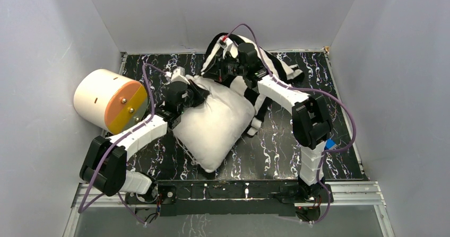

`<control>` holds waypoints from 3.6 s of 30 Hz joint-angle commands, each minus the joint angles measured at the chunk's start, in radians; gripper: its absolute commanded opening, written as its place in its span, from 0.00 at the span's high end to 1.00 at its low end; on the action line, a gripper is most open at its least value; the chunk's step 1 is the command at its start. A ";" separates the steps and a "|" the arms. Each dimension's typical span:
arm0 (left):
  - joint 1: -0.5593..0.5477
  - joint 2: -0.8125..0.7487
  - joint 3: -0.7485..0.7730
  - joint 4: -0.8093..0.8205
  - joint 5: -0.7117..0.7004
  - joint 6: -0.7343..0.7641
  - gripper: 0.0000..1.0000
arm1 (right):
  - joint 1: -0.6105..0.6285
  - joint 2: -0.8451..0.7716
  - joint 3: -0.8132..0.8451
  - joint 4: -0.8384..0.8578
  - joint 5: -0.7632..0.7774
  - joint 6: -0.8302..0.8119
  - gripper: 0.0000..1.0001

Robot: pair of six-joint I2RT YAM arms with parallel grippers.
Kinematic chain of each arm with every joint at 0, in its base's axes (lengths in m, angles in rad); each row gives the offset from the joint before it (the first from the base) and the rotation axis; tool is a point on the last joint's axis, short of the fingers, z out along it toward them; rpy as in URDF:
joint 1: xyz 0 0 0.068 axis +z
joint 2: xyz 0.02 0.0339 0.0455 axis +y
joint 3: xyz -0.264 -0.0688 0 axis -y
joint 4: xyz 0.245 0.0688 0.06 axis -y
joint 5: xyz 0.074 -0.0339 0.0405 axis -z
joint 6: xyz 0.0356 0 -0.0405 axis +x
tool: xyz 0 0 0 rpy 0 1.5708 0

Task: Put the pillow into the pillowcase
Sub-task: Stuff the pillow into the pillowcase.

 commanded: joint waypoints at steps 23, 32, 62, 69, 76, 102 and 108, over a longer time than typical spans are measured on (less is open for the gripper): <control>-0.018 0.041 0.336 -0.347 -0.079 0.548 0.39 | -0.024 -0.555 -0.475 -0.425 0.635 -0.114 0.23; 0.051 0.259 0.436 -0.145 0.265 0.932 0.41 | -0.199 -0.495 -0.622 -0.279 0.405 -0.350 0.40; -0.054 0.206 0.358 -0.013 0.392 0.708 1.00 | 0.013 -0.606 -0.494 -0.353 0.733 -0.090 0.03; -0.048 0.155 0.344 0.000 0.473 0.617 1.00 | 0.033 -0.375 -0.427 -0.333 0.875 -0.102 0.19; -0.046 0.057 0.274 -0.061 0.580 0.350 1.00 | -0.094 -0.290 -0.373 -0.165 0.858 -0.098 1.00; 0.025 0.064 -0.063 -0.097 0.166 0.330 0.30 | -0.133 -0.549 -0.666 -0.018 0.514 -0.168 0.59; 0.027 0.153 -0.103 0.072 0.290 0.318 0.27 | -0.015 -0.638 -0.591 -0.208 0.627 -0.338 0.24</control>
